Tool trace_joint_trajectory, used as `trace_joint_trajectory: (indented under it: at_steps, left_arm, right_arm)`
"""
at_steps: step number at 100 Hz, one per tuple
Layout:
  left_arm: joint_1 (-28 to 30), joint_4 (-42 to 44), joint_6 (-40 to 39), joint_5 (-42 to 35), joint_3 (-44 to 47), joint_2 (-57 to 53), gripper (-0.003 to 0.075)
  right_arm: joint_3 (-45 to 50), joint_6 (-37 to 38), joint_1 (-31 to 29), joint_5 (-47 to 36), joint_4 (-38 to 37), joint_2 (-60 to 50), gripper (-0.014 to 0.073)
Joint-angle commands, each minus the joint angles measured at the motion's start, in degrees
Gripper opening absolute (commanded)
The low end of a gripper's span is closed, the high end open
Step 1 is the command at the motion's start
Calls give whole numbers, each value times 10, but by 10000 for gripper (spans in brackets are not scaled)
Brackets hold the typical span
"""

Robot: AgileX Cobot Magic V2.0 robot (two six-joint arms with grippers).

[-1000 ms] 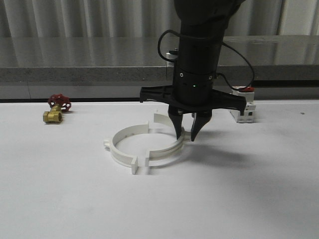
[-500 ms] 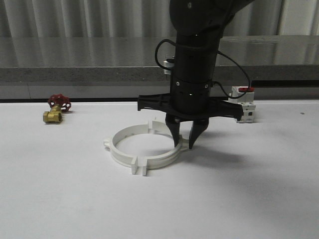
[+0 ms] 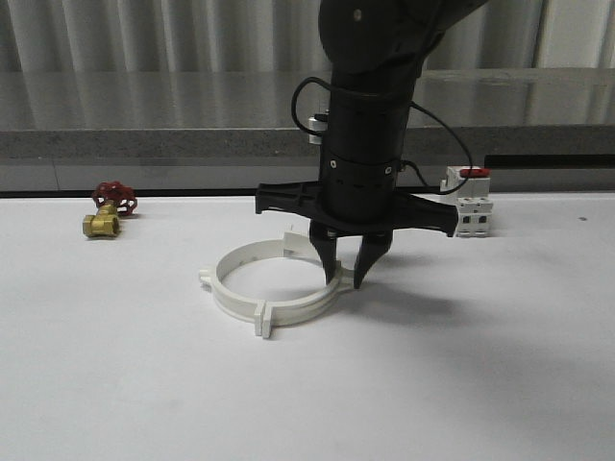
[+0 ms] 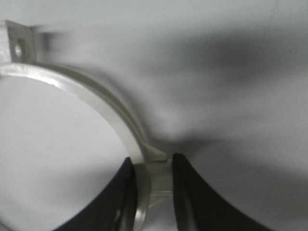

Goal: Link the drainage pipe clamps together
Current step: 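Press the held half against the placed half, closing the ring, then open the right gripper and raise it away from the ring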

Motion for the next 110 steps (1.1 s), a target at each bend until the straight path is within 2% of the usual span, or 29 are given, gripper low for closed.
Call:
trace_joint_trajectory:
  at_steps: [1,28,55,68,88,110]
  left_arm:
    - [2,-2,0,-44,-16,3,-20]
    - [2,-5,0,-44,-16,3,-20]
    - [2,-5,0,-44,-16,3,-20]
    - [2,-5,0,-44,-16,3,-20]
    - [2,-2,0,-44,-16,3,-20]
    - [2,-2,0,-44,-16,3,-20]
  right_arm:
    - [-18,1,1,-16,-9,-29,101]
    - [-18,1,1,-27,-9,-29,118]
    - [-18,1,1,-46,-9,-29,333]
    - [-18,1,1,-45,-10,-29,387]
    - [-19,-10,1,-42,-16,-30,395]
    - [-42,-31,1,-2,-28,-40,536]
